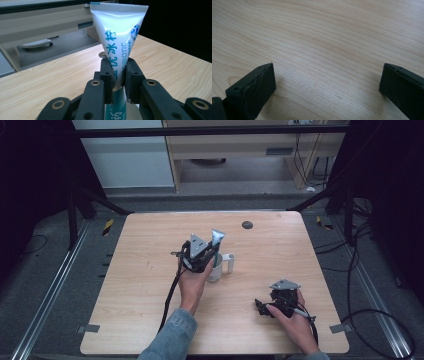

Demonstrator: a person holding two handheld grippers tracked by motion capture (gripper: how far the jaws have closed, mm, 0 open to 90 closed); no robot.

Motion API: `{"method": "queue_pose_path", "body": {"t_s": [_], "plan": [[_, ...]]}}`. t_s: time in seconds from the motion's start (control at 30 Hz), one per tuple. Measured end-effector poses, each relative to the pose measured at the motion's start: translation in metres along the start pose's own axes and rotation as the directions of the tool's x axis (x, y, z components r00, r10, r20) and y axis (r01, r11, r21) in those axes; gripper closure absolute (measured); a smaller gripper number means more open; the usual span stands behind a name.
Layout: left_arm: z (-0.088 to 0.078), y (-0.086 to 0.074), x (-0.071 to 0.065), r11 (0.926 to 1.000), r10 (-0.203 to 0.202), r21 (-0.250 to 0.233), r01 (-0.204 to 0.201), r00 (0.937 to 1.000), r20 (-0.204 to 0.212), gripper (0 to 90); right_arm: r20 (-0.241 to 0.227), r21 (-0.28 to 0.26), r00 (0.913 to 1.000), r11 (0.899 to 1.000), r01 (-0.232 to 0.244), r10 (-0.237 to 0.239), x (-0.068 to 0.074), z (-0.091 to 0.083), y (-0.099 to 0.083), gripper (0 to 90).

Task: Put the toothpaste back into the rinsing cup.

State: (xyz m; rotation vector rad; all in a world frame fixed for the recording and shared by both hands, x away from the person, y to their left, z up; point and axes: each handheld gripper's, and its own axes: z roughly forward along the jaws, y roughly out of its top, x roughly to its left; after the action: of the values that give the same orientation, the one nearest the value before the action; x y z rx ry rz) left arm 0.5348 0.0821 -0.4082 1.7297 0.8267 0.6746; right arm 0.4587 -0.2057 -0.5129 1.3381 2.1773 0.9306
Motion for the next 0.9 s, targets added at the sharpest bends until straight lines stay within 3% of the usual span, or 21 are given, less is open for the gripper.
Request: {"method": "queue_pose_path", "body": {"t_s": [0.9], "plan": [[0.002,-0.013,0.002,0.9995,-0.013,0.029,0.012,0.9999,0.003,78.3,0.0,0.001,1.0,1.0,-0.001,0.001,0.0,0.0,0.0,0.6]]}}
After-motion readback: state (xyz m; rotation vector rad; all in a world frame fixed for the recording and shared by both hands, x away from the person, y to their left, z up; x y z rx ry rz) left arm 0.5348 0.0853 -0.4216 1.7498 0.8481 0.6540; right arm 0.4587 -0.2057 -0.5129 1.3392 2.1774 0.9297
